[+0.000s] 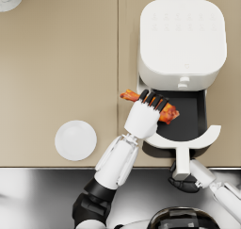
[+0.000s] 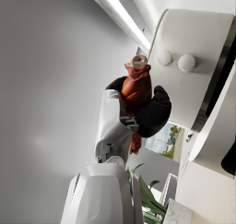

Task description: Pick up the drumstick and place it into the air fryer

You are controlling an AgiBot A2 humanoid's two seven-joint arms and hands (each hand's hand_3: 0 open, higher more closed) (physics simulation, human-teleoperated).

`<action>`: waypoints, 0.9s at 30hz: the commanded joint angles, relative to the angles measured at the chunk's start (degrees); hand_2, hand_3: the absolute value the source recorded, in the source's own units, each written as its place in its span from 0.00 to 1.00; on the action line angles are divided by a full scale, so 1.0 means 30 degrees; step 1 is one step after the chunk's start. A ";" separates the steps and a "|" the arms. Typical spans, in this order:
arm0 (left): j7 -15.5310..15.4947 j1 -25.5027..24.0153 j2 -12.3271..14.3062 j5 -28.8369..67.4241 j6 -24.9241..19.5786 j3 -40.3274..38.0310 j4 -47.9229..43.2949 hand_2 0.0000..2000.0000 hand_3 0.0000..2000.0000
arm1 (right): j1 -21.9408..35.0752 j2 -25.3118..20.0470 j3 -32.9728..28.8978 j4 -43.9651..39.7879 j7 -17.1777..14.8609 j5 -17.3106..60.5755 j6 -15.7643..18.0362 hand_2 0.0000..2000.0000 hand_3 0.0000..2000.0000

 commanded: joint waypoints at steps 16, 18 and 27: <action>0.0017 0.0878 -0.1017 -0.2912 -0.0356 0.2858 -0.0499 0.00 0.00 | 0.0173 -0.5835 0.0919 0.2035 -0.0078 -0.0005 0.0046 1.00 1.00; 0.0023 -0.0859 -0.2517 -0.2920 -0.0260 0.0950 -0.2848 0.00 0.00 | 0.0252 -0.5974 0.0916 0.1820 -0.0117 0.0000 0.0058 1.00 1.00; 0.0025 -0.8562 -0.5692 -0.2936 -0.0159 -0.8296 -0.6327 0.00 0.00 | 0.3339 -0.6997 0.0799 -0.1870 0.0026 0.0003 0.0898 1.00 1.00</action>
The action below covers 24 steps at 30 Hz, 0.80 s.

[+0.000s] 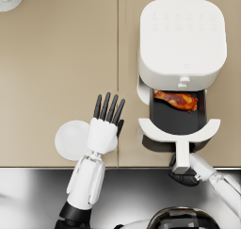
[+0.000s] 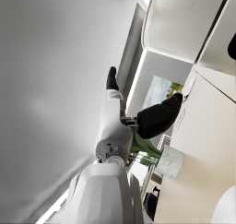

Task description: Pick up the drumstick and place it into the air fryer

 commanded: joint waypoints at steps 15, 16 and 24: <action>-0.0002 -0.5078 -0.0507 -0.0004 0.0013 -0.5898 -0.2507 0.00 0.00 | 0.8937 -0.9514 0.0554 -1.0412 0.0150 0.0032 0.2296 1.00 1.00; -0.0002 -0.5005 -0.0487 -0.0004 0.0013 -0.5949 -0.2404 0.00 0.00 | 0.9240 -0.9702 0.0566 -1.0962 0.0141 0.0035 0.2335 1.00 1.00; -0.0002 -0.5213 -0.0348 -0.0003 0.0013 -0.6051 -0.1880 0.00 0.00 | 0.8851 -0.7261 0.0179 -1.4057 0.0025 0.0057 0.2622 1.00 1.00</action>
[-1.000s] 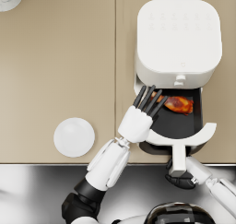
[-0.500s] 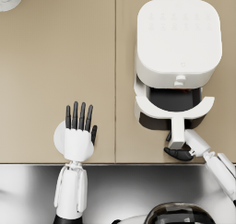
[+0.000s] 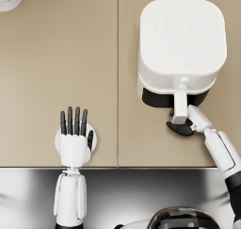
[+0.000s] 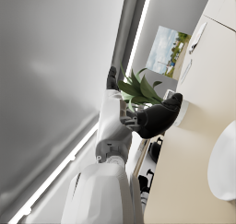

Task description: Pick up the drumstick and place it into the air fryer

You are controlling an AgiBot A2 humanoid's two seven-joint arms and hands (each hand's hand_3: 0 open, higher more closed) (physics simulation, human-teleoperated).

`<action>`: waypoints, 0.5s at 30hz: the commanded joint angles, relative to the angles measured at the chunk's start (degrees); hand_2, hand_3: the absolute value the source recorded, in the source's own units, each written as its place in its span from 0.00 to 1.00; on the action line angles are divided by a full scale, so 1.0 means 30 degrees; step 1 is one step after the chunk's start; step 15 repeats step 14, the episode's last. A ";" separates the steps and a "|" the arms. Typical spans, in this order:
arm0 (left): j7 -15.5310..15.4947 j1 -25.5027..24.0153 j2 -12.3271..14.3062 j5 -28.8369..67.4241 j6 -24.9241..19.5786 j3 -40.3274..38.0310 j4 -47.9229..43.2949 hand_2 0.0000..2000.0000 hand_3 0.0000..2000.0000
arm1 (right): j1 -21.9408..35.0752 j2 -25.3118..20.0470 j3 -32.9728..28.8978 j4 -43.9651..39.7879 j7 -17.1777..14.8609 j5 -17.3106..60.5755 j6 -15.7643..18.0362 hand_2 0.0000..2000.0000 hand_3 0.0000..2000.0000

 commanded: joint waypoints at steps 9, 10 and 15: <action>0.0000 -0.0003 0.0041 -0.0001 0.0000 -0.0064 0.0099 0.00 0.00 | -0.0352 -0.0769 -0.1378 -0.0575 0.0202 -0.0008 0.0263 1.00 1.00; 0.0000 -0.0003 0.0042 -0.0001 0.0000 -0.0065 0.0101 0.00 0.00 | -0.0360 -0.0778 -0.1402 -0.0580 0.0206 -0.0007 0.0287 1.00 1.00; 0.0000 -0.0003 0.0043 -0.0001 0.0000 -0.0067 0.0103 0.00 0.00 | -0.0378 -0.0796 -0.1445 -0.0588 0.0213 -0.0007 0.0315 1.00 1.00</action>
